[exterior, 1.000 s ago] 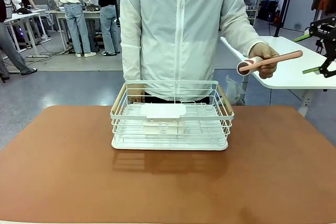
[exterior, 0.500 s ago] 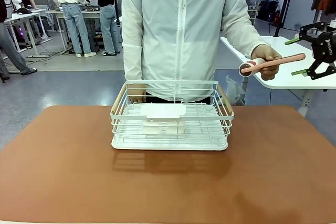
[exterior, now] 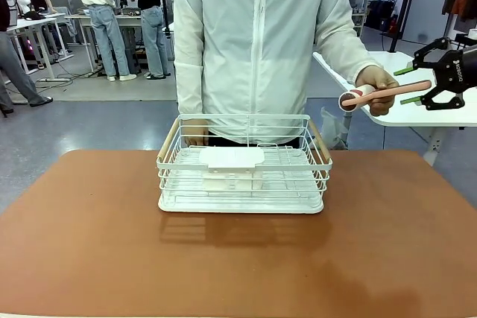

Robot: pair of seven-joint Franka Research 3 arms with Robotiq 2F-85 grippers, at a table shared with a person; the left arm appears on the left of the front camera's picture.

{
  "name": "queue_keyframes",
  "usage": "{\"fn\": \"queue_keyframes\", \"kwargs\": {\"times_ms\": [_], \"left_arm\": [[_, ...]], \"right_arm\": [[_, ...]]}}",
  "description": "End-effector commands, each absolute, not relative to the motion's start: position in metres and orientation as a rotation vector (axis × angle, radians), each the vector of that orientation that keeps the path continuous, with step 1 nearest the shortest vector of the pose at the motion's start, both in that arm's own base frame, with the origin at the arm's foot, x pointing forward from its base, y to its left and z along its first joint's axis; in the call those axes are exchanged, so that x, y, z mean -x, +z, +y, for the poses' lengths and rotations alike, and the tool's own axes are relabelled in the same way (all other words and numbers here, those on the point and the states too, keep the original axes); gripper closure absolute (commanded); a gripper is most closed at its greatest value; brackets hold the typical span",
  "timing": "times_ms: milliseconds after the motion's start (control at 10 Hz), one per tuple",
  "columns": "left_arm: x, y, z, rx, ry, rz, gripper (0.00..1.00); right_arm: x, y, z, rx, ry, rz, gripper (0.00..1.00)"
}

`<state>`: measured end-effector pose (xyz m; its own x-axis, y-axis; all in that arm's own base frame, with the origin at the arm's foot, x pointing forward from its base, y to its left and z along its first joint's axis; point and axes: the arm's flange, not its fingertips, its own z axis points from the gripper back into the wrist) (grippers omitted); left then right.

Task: Clean the table.
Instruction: Pick up the Lint Roller when the human hands it over.

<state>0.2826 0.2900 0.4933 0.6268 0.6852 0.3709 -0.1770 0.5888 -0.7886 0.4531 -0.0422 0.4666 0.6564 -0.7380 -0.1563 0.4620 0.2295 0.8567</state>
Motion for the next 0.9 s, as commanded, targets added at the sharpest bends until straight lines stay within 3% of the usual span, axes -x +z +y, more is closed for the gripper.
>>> {"fn": "queue_keyframes", "kwargs": {"times_ms": [0, 400, 700, 800], "left_arm": [[-0.283, 0.4912, 0.2943, 0.802, 0.536, -0.747, 0.0], [-0.283, 0.4912, 0.2943, 0.802, 0.536, -0.747, 0.0], [-0.283, 0.4912, 0.2943, 0.802, 0.536, -0.747, 0.0], [-0.283, 0.4912, 0.2943, 0.802, 0.536, -0.747, 0.0]], "right_arm": [[-0.4573, 0.4622, -0.0359, -1.055, -0.835, -0.344, 0.57], [-0.4555, 0.4595, -0.0329, -1.051, -0.824, -0.35, 0.96], [-0.4529, 0.4603, -0.0377, -1.047, -0.815, -0.356, 1.0], [-0.4519, 0.459, -0.0424, -0.989, -0.834, -0.422, 0.94]]}}
